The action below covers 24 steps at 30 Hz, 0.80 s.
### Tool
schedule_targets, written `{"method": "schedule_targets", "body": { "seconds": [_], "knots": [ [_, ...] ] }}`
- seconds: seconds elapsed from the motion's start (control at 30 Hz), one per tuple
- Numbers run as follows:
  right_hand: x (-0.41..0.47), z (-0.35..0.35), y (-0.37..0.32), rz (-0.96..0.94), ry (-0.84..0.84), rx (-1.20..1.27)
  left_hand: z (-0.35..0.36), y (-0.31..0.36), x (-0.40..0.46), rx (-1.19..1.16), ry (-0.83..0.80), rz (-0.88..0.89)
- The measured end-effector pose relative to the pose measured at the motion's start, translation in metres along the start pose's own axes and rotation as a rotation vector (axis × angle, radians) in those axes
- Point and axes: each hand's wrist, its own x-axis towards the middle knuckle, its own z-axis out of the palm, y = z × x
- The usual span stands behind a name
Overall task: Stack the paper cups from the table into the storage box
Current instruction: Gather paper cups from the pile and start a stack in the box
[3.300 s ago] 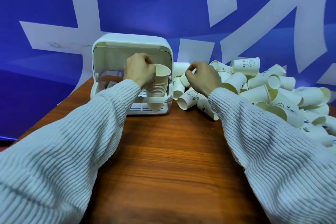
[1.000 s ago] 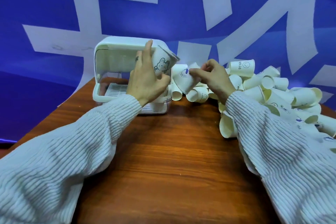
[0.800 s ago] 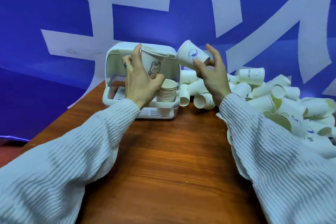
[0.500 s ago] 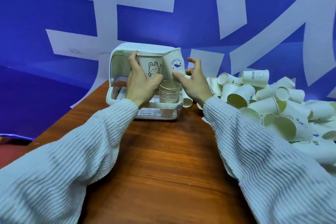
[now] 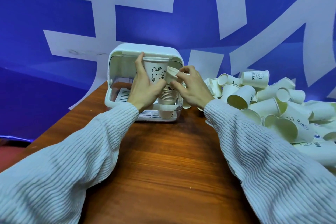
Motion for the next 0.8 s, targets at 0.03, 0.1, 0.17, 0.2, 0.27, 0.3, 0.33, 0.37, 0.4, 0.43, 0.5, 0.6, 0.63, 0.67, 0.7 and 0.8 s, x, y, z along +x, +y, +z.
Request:
{"method": "schedule_targets", "body": {
  "seconds": [0.03, 0.1, 0.17, 0.2, 0.27, 0.3, 0.33, 0.37, 0.4, 0.43, 0.5, 0.6, 0.63, 0.67, 0.7, 0.8],
  "knots": [
    [0.002, -0.003, 0.001, -0.055, -0.021, -0.056, 0.000, 0.000, -0.001, -0.019, 0.032, 0.013],
    [0.005, -0.012, 0.000, -0.162, -0.082, -0.183, -0.001, 0.000, 0.000, -0.040, 0.098, 0.046],
    [0.007, -0.014, 0.000, -0.220, -0.153, -0.286, -0.001, 0.000, 0.002, -0.065, 0.127, 0.079],
    [0.007, -0.013, 0.000, -0.239, -0.196, -0.340, -0.002, 0.000, 0.003, -0.068, 0.129, 0.096],
    [0.005, -0.004, 0.001, -0.245, -0.279, -0.423, -0.002, 0.000, 0.004, -0.059, 0.116, 0.113],
    [0.003, 0.002, 0.001, -0.232, -0.299, -0.425, -0.002, -0.001, 0.004, -0.061, 0.102, 0.108],
    [0.000, 0.006, 0.000, -0.218, -0.290, -0.398, -0.001, -0.002, 0.003, -0.063, 0.091, 0.099],
    [-0.001, 0.008, 0.000, -0.205, -0.253, -0.351, 0.001, -0.002, 0.003, -0.056, 0.098, 0.095],
    [-0.003, 0.007, -0.001, -0.188, -0.194, -0.292, 0.002, -0.001, 0.003, -0.044, 0.119, 0.102],
    [-0.004, 0.006, -0.002, -0.170, -0.120, -0.228, 0.003, 0.000, 0.005, -0.036, 0.143, 0.115],
    [-0.004, 0.003, 0.000, -0.136, 0.035, -0.115, 0.006, 0.004, 0.010, -0.053, 0.178, 0.136],
    [-0.003, -0.003, 0.011, -0.080, 0.171, -0.016, 0.012, 0.007, 0.020, -0.040, 0.164, 0.149],
    [-0.003, -0.005, 0.015, -0.063, 0.191, 0.009, 0.015, 0.007, 0.023, -0.016, 0.147, 0.160],
    [-0.004, -0.008, 0.019, -0.048, 0.201, 0.028, 0.018, 0.006, 0.025, 0.020, 0.128, 0.174],
    [-0.007, -0.010, 0.023, -0.037, 0.205, 0.039, 0.021, 0.004, 0.027, 0.076, 0.106, 0.185],
    [-0.017, -0.017, 0.035, 0.001, 0.184, 0.037, 0.030, -0.004, 0.033, 0.317, 0.009, 0.144]
  ]
}}
